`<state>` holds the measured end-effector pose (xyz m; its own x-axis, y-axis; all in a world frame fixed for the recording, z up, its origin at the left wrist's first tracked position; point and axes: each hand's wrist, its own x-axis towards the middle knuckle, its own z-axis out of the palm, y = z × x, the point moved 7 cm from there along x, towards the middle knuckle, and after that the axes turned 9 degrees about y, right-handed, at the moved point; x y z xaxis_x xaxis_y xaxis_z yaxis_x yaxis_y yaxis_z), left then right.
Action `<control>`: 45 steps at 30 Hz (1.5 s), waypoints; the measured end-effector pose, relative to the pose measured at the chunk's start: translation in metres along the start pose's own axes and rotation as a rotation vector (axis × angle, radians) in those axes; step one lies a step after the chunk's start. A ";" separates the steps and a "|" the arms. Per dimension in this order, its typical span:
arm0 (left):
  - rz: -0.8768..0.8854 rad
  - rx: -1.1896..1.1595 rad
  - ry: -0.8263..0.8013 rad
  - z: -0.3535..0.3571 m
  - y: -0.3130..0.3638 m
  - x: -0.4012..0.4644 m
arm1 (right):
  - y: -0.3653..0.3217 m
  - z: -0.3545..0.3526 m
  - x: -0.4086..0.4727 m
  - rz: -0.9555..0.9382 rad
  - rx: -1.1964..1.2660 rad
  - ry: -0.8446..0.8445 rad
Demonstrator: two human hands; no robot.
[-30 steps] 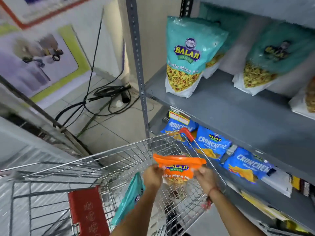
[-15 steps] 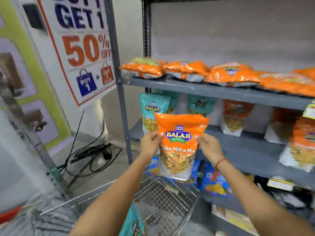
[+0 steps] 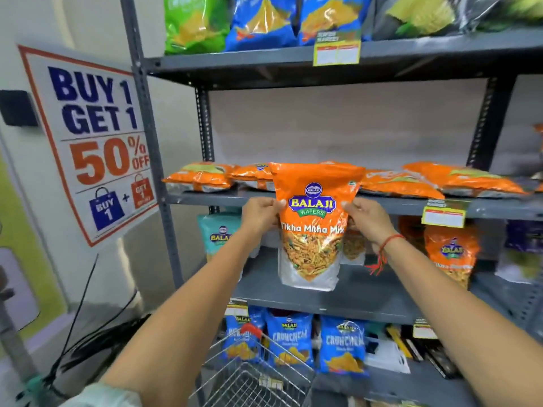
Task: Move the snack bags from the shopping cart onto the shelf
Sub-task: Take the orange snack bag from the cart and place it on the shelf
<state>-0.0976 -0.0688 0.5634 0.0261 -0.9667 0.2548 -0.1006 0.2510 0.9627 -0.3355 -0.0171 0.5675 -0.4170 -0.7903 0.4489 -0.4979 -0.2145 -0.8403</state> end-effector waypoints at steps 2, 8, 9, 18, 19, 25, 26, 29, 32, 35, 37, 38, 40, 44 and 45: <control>-0.014 -0.012 0.001 0.010 -0.006 0.002 | 0.009 -0.008 0.001 0.014 -0.003 0.014; -0.126 0.016 -0.058 0.053 -0.057 0.009 | 0.069 -0.017 0.003 0.136 -0.009 -0.015; -0.135 0.022 -0.062 0.063 -0.068 0.009 | 0.083 -0.020 0.004 0.151 -0.032 -0.012; -0.156 0.202 -0.053 0.175 -0.153 0.043 | 0.210 -0.043 0.056 0.143 -0.296 0.000; -0.151 0.211 -0.052 0.188 -0.160 0.049 | 0.221 -0.045 0.065 0.134 -0.328 -0.005; -0.161 0.273 -0.030 0.248 -0.197 0.088 | 0.290 -0.045 0.119 0.143 -0.363 0.019; -0.165 0.281 -0.021 0.255 -0.202 0.094 | 0.300 -0.043 0.125 0.168 -0.343 0.020; -0.174 0.291 0.009 0.269 -0.215 0.107 | 0.327 -0.036 0.141 0.225 -0.286 0.009; -0.178 0.306 0.008 0.279 -0.229 0.116 | 0.350 -0.031 0.147 0.271 -0.272 0.003; -0.199 0.348 0.004 0.285 -0.246 0.118 | 0.369 -0.024 0.148 0.321 -0.249 -0.016; -0.200 0.337 0.019 0.285 -0.253 0.119 | 0.374 -0.020 0.149 0.324 -0.247 -0.019; -0.196 0.347 0.022 0.285 -0.253 0.120 | 0.373 -0.018 0.150 0.318 -0.261 -0.015; -0.210 0.389 -0.002 0.283 -0.254 0.121 | 0.371 -0.015 0.150 0.320 -0.272 0.000; -0.236 0.364 0.022 0.265 -0.248 0.116 | 0.352 -0.022 0.140 0.343 -0.195 0.213; -0.241 0.347 0.068 0.255 -0.244 0.113 | 0.346 -0.024 0.137 0.332 -0.165 0.279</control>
<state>-0.3238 -0.2527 0.3339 0.1539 -0.9871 0.0431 -0.4123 -0.0245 0.9107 -0.5828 -0.1859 0.3455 -0.7519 -0.6112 0.2472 -0.4076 0.1362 -0.9030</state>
